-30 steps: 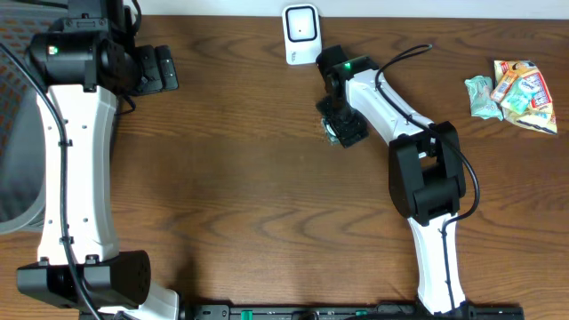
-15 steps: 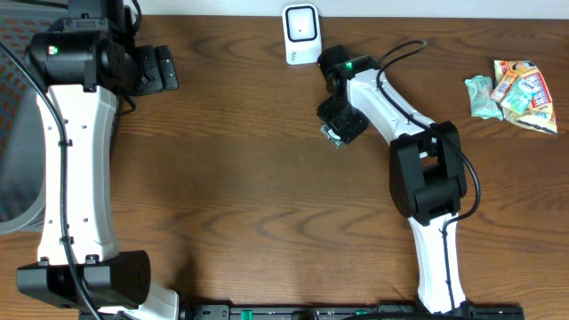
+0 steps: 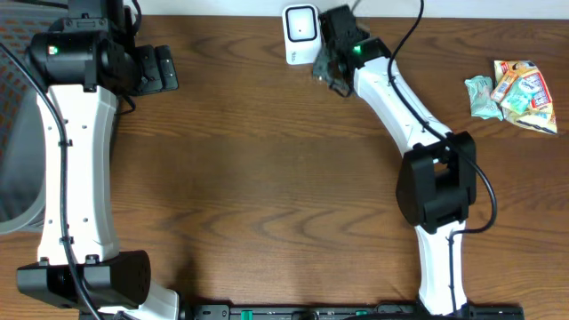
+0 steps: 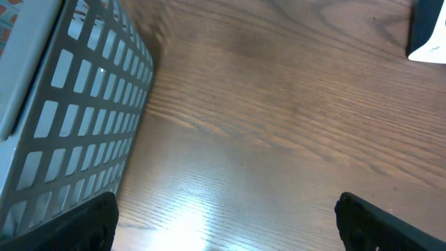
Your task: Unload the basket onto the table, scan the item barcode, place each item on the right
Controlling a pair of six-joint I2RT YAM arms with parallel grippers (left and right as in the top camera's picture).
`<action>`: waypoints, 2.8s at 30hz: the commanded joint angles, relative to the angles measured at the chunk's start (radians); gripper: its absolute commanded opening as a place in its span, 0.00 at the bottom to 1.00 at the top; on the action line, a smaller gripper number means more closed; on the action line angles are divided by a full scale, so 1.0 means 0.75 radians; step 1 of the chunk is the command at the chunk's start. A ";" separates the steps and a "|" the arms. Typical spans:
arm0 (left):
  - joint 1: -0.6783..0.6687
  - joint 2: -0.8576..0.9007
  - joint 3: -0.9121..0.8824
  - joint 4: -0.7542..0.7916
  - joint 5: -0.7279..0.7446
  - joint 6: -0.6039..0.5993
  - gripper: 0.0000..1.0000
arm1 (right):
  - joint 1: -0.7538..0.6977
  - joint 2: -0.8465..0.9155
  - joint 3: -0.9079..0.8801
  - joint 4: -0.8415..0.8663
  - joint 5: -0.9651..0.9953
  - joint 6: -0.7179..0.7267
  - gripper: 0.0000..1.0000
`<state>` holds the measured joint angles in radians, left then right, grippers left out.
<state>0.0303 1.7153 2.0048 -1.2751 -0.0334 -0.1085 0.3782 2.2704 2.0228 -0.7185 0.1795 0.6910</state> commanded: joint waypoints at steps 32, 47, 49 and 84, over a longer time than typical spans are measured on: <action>0.006 0.005 -0.007 -0.001 -0.021 -0.012 0.98 | 0.116 0.021 0.021 0.080 -0.146 -0.127 0.99; 0.006 0.005 -0.007 -0.001 -0.021 -0.012 0.98 | 0.243 0.246 -0.034 0.133 0.423 0.190 0.99; 0.006 0.005 -0.007 -0.001 -0.021 -0.012 0.98 | 0.239 0.260 -0.034 0.131 0.465 0.190 0.99; 0.006 0.005 -0.007 -0.001 -0.021 -0.012 0.98 | 0.176 0.050 -0.027 -0.161 -0.129 -0.027 0.49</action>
<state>0.0303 1.7153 2.0048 -1.2751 -0.0334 -0.1085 0.5369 2.4245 2.0052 -0.8078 0.2401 0.7300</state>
